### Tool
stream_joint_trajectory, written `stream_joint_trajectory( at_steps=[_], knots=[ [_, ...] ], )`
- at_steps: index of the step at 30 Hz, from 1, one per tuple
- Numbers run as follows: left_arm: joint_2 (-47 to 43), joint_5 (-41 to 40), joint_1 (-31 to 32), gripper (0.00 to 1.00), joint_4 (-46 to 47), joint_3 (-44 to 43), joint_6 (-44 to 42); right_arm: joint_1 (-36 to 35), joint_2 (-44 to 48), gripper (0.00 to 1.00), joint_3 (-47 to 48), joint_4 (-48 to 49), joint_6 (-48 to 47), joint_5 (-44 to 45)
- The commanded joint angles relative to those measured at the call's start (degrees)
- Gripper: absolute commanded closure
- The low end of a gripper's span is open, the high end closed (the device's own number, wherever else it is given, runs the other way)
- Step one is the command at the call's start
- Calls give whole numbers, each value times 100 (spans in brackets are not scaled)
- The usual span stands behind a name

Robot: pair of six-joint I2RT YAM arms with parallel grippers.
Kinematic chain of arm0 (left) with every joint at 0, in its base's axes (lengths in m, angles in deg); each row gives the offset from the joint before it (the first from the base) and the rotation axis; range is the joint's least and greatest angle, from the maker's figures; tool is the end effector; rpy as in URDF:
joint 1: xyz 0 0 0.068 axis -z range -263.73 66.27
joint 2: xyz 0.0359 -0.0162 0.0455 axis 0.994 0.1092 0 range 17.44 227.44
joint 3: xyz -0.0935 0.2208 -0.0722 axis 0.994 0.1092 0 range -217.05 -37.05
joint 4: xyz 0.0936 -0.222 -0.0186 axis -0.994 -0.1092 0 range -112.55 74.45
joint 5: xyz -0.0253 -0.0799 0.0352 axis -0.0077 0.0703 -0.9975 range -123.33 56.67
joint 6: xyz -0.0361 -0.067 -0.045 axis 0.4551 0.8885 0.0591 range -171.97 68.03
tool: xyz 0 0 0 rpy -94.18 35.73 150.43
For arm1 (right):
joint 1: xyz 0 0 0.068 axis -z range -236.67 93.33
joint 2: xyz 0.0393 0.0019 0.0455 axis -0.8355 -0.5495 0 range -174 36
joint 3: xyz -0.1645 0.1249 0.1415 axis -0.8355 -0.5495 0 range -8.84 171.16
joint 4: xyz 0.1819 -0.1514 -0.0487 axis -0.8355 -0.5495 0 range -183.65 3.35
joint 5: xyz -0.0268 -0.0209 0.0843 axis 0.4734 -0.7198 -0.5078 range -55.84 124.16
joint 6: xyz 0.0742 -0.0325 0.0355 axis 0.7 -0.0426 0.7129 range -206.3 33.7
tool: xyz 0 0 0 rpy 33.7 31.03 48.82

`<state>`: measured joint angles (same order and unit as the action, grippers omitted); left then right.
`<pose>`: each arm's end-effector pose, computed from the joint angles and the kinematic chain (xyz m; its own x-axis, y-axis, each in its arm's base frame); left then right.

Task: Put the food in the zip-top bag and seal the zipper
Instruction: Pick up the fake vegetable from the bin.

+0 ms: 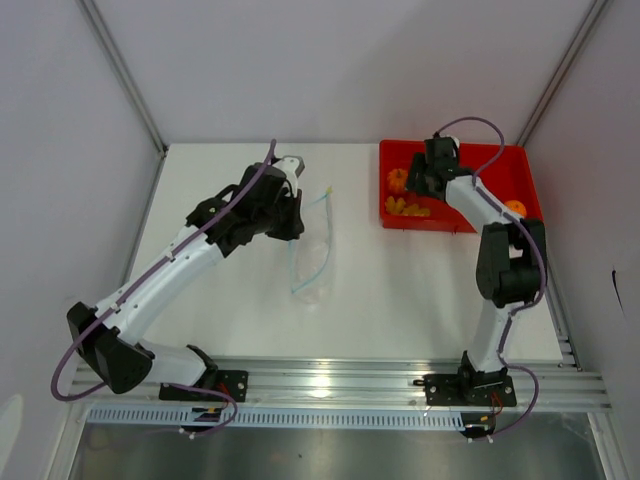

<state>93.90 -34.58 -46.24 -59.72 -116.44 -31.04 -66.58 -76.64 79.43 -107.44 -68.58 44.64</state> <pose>0.2381 -0.1805 0.3184 -0.7012 0.0879 -0.7075 0.3693 0.8936 -0.2551 0.4437 0.0630 0.1907 -0.6785 0.1852 -0.7109 0.1717 0.9809 0.0916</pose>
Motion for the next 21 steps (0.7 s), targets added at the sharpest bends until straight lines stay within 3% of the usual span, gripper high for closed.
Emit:
stream_joint_trajectory(
  at_steps=[1, 7, 13, 15, 21],
  knots=[
    [87, 82, -67, 100, 136, -172, 69, -624, 1339, 73, -292, -109, -41, 183],
    [193, 433, -137, 99, 92, -313, 175, -1539, 3071, 73, -749, -328, -22, -1],
    [264, 766, -190, 99, 22, -419, 192, -2164, 4441, 71, -1338, 31, -242, -1573],
    [264, 898, -216, 99, 48, -410, 236, -2330, 4601, 70, -1505, 146, -434, -2285],
    [290, 1224, -216, 99, 30, -454, 315, -2849, 4760, 69, -1778, 427, -629, -3209]
  ],
)
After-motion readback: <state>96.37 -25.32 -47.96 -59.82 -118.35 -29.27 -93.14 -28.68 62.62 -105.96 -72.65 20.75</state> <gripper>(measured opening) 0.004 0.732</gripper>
